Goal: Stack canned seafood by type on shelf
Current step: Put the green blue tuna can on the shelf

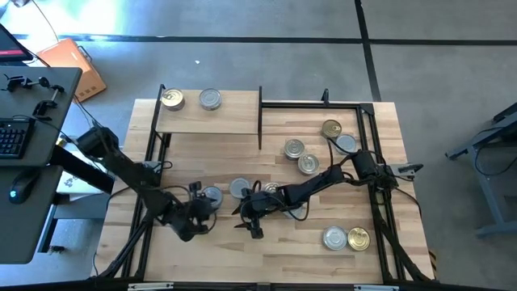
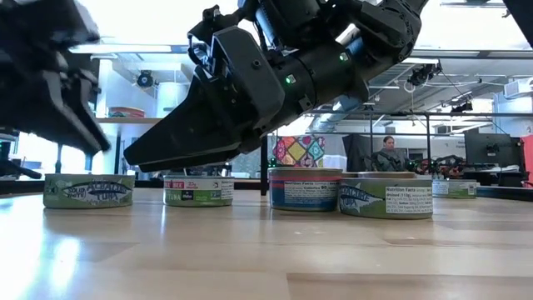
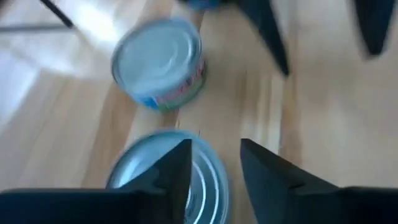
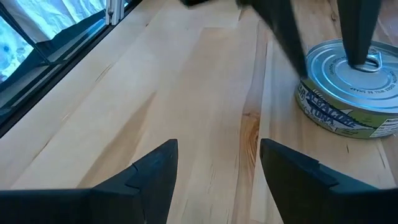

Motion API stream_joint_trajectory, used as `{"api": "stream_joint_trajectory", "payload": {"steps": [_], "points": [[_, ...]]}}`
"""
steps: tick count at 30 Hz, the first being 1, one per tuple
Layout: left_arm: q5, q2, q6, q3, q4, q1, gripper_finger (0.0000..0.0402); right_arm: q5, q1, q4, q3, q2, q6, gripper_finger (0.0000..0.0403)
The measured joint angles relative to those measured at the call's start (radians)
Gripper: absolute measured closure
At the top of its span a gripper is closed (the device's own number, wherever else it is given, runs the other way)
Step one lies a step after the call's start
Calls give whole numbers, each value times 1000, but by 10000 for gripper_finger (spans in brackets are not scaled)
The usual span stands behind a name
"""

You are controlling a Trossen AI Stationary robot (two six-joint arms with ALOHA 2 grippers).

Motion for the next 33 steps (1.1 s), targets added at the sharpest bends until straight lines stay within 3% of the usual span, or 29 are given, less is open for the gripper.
{"api": "stream_joint_trajectory", "payload": {"steps": [3, 8, 18, 25, 29, 33], "points": [[78, 54, 11, 0, -1, 26, 244, 1, 0, 0, 0, 0, 0, 181], [66, 108, 15, 6, 8, 39, 253, 2, 0, 0, 0, 0, 0, 181], [87, 112, 61, 7, 10, 39, 383, 4, 0, 0, 0, -1, -24, 181], [120, 115, 169, 59, 30, 34, 399, 46, 2, 0, 0, -1, -39, 181], [166, 118, 237, 79, 83, 31, 401, 86, 13, 0, 0, -2, -129, 181], [170, 120, 272, 79, 129, 30, 401, 157, 44, -15, 0, -2, -332, 181]]}}
